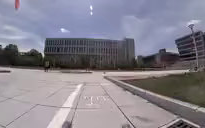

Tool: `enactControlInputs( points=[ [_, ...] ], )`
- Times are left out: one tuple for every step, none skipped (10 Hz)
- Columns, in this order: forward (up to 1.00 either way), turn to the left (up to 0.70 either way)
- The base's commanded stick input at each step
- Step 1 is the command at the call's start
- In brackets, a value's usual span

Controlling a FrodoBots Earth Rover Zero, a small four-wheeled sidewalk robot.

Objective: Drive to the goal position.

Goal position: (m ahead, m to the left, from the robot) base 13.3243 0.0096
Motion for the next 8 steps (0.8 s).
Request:
enactControlInputs(
  points=[
    [0.7, 0.0],
    [0.7, 0.0],
    [0.7, 0.0],
    [0.7, 0.0],
    [0.7, 0.0],
    [0.7, 0.0],
    [0.7, 0.0],
    [0.7, 0.0]
  ],
)
